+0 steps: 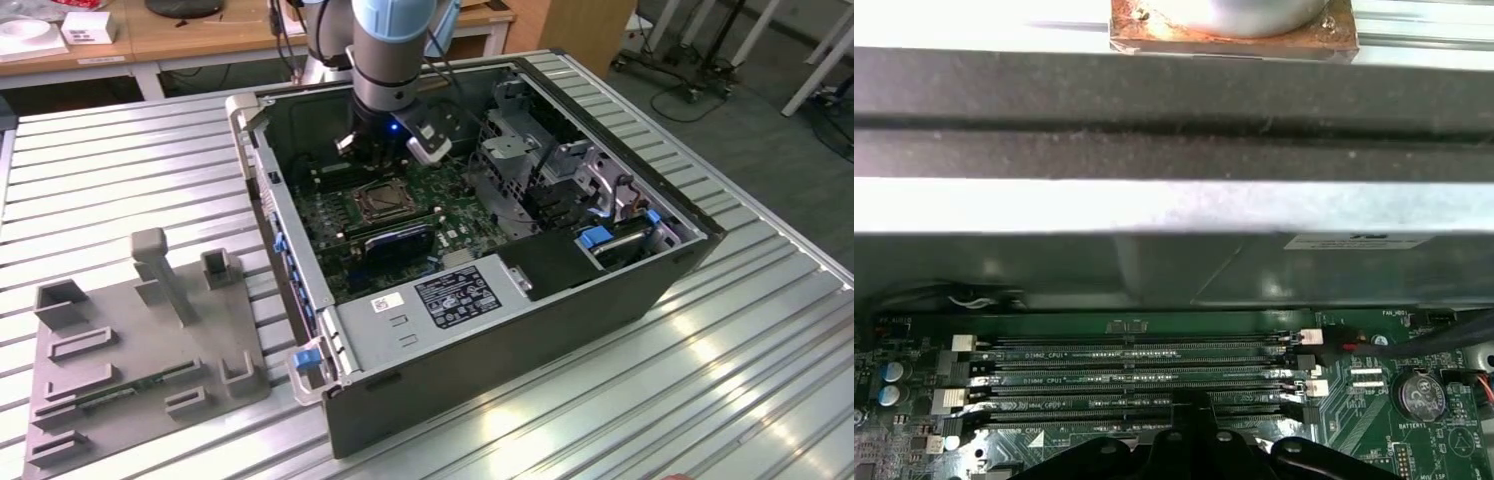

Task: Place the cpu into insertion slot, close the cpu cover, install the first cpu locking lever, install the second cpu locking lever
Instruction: 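Install the first cpu locking lever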

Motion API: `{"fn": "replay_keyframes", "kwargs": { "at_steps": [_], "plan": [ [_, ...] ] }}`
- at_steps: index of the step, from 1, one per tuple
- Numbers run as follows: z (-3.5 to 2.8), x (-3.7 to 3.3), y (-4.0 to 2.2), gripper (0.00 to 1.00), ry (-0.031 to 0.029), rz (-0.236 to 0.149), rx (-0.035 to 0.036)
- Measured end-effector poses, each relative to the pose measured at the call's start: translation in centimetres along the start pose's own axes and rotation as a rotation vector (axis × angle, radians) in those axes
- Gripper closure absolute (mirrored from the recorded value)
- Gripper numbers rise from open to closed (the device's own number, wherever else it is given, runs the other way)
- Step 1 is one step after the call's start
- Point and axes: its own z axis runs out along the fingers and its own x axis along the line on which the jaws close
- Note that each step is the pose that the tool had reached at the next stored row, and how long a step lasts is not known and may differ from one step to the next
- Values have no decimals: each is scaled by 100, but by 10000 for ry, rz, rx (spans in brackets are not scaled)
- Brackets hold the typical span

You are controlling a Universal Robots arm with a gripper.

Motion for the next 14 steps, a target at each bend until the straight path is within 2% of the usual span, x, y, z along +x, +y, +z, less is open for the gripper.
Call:
{"fn": "replay_keyframes", "kwargs": {
  "at_steps": [10,14],
  "plan": [
    [43,-10,-12,89,-1,-11,131],
    [46,-11,-13,89,-2,-13,148]
  ]
}}
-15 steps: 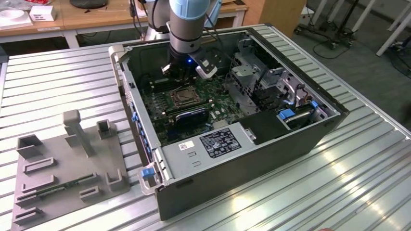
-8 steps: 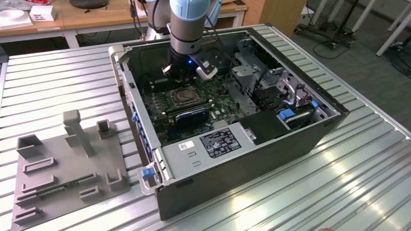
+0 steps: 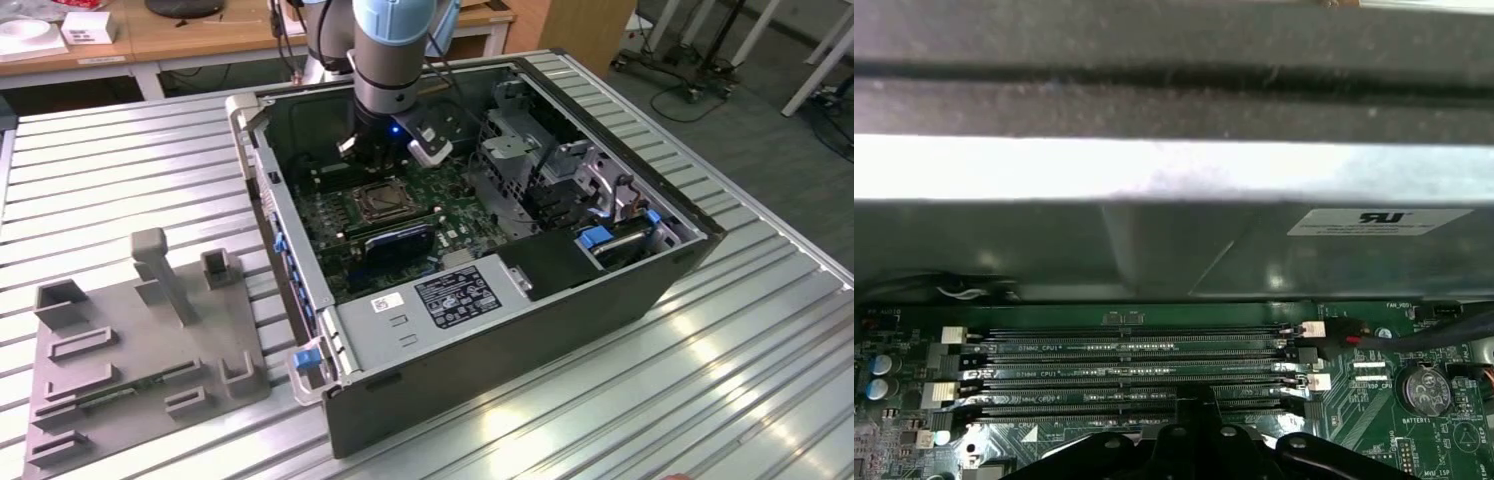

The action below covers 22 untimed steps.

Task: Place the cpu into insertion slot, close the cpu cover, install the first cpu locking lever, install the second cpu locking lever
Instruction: 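Install the first cpu locking lever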

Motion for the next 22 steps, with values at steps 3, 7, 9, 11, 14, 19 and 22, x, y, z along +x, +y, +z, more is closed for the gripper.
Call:
{"fn": "replay_keyframes", "kwargs": {
  "at_steps": [3,7,9,11,14,19,22],
  "plan": [
    [0,0,0,89,0,-1,3],
    [-13,-1,4,89,0,0,4],
    [-30,-2,8,89,-1,0,4],
    [-48,-4,13,89,-1,0,4],
    [-78,-6,22,89,0,0,4],
    [-124,-9,34,89,-2,-1,4],
    [-126,-9,35,89,-4,-2,14]
  ]
}}
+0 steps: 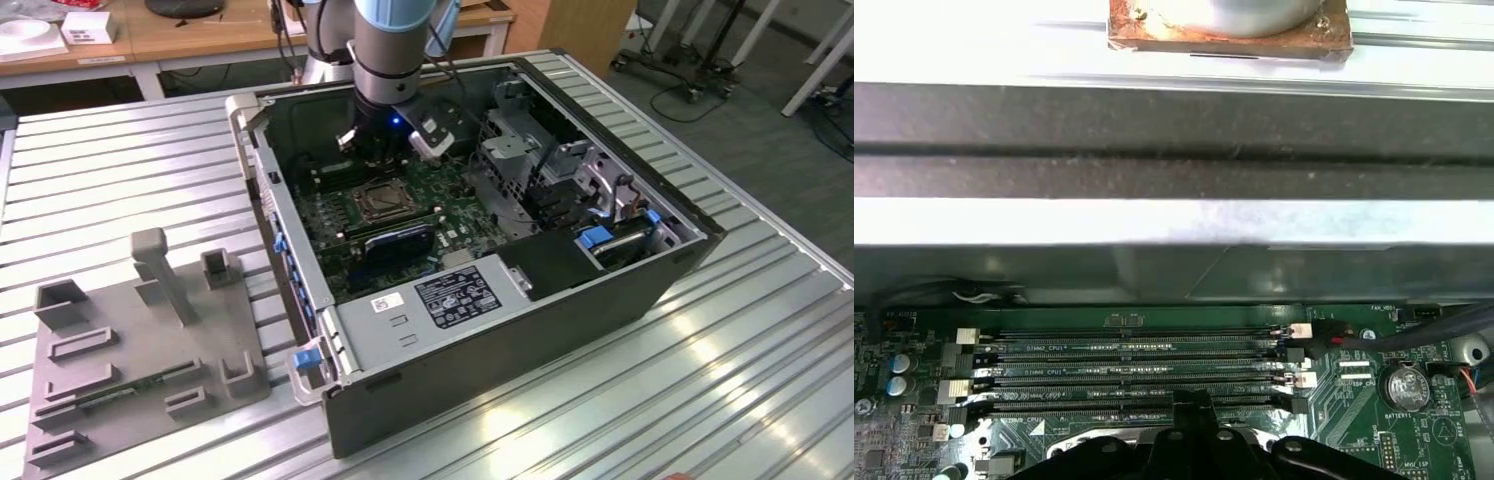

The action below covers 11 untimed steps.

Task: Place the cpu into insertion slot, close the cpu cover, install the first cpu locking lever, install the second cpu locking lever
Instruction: 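Install the first cpu locking lever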

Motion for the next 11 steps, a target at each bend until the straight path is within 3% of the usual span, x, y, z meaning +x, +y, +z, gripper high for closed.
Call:
{"fn": "replay_keyframes", "kwargs": {
  "at_steps": [4,11],
  "plan": [
    [-2,13,0,89,-1,1,9],
    [-13,165,2,89,-67,-18,8]
  ]
}}
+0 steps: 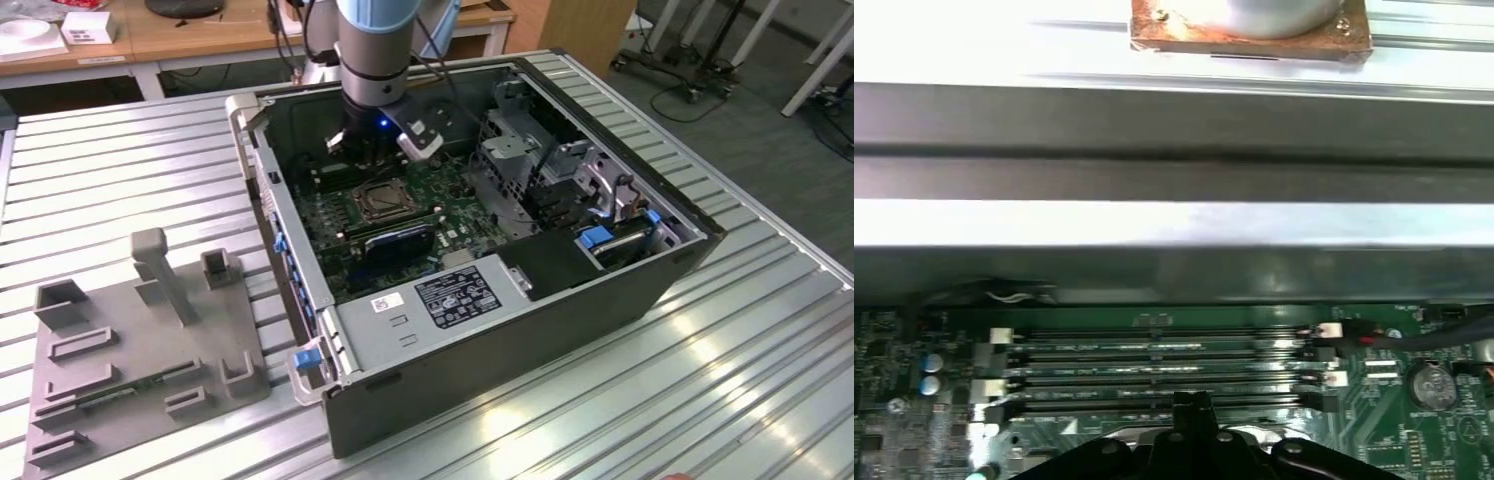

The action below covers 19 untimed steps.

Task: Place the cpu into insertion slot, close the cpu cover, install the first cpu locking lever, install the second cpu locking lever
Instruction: 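Install the first cpu locking lever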

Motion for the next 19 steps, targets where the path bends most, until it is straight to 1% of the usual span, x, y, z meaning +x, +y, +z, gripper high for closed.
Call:
{"fn": "replay_keyframes", "kwargs": {
  "at_steps": [1,4,10,12,16,17,19],
  "plan": [
    [-1,13,0,89,-12,-3,-1],
    [-9,14,2,89,-14,-5,1],
    [-64,9,17,89,-35,26,0],
    [-63,10,18,89,-72,147,6],
    [-64,10,17,89,-222,706,58],
    [-64,9,17,89,-239,770,64],
    [-64,9,17,89,-243,782,65]
  ]
}}
